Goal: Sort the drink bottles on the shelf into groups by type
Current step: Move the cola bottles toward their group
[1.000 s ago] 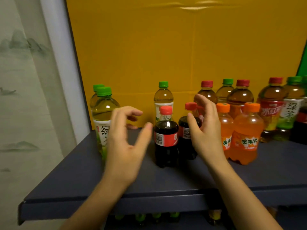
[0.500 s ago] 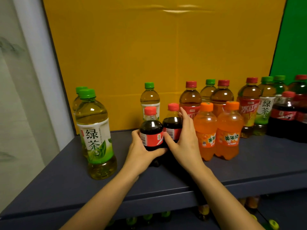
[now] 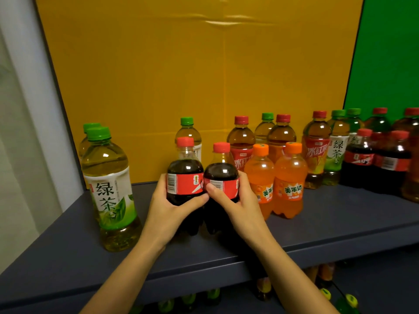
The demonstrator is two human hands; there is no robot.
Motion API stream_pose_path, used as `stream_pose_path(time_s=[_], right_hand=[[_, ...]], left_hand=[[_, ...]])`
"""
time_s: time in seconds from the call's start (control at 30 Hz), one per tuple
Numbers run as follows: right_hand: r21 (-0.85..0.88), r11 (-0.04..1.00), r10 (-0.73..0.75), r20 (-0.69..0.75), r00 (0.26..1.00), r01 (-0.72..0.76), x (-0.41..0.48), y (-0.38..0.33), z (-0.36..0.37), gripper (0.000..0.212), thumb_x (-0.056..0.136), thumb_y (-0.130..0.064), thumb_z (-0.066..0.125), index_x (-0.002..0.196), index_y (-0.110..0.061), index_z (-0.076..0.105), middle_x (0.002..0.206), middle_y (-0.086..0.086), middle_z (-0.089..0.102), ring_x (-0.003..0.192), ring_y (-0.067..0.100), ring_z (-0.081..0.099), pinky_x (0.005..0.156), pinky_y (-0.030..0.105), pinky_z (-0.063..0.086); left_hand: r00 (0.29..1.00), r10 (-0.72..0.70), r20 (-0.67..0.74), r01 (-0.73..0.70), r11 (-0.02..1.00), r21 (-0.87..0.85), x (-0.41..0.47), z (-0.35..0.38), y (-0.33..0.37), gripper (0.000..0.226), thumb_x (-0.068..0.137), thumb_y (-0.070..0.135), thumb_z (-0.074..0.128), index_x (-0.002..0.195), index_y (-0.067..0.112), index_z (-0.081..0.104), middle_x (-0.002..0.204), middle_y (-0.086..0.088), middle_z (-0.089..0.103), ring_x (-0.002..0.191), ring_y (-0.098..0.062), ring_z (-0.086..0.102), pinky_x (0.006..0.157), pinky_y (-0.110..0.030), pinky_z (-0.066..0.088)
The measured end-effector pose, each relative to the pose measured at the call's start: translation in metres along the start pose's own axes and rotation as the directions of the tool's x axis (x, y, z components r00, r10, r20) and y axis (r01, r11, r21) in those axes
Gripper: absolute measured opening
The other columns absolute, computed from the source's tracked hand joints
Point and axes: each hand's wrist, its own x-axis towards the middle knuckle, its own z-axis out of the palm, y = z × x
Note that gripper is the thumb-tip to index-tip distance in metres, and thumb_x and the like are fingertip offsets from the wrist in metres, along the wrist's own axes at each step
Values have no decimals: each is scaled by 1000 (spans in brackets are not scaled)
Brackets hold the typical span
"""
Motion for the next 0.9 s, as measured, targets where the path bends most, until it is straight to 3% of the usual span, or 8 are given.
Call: stream_pose_path(time_s=[0.07, 0.2, 0.33, 0.5, 0.9], right_hand=[[37, 999, -25, -23, 999, 26, -6, -13, -13, 53, 72, -40, 70, 118, -23, 50, 108, -4, 66, 99, 7, 65, 81, 27, 54], [35, 998, -48, -114, 992, 52, -15, -35, -53, 51, 69, -43, 72, 113, -26, 52, 98, -10, 69, 92, 4, 66, 75, 20, 53], [-27, 998, -56, -220, 974, 51, -23, -49, -115, 53, 66, -47, 70, 112, -28, 52, 96, -12, 69, 91, 3, 66, 77, 22, 54], [-114, 993, -63, -338, 939, 26, -37, -49, -195, 55, 57, -54, 65, 105, -30, 51, 84, -18, 67, 83, -3, 65, 67, 12, 49], [-273, 958, -81, -551, 830, -87, -79, -48, -381, 61, 62, -53, 63, 114, -25, 46, 93, -12, 63, 83, 0, 65, 68, 19, 50]], left_hand=[[998, 58, 18, -58, 998, -15, -2, 11, 10, 60, 54, 23, 88, 106, 28, 57, 100, 5, 70, 92, -9, 67, 71, -19, 53], [991, 124, 47, -121, 991, -57, -3, 39, 31, 53, 55, 22, 79, 102, 32, 56, 91, 16, 70, 85, -3, 67, 66, -13, 51], [980, 149, 135, -135, 984, -113, -3, 86, 46, 62, 48, 32, 81, 105, 30, 57, 94, 11, 70, 88, -7, 68, 69, -17, 52], [963, 171, 207, -143, 979, -144, -8, 160, 42, 58, 47, 34, 79, 101, 33, 57, 92, 11, 69, 86, -7, 67, 71, -18, 52], [926, 147, 348, -78, 976, -205, -28, 349, 26, 68, 48, 38, 81, 110, 35, 53, 100, 17, 67, 92, -1, 65, 72, -12, 50]])
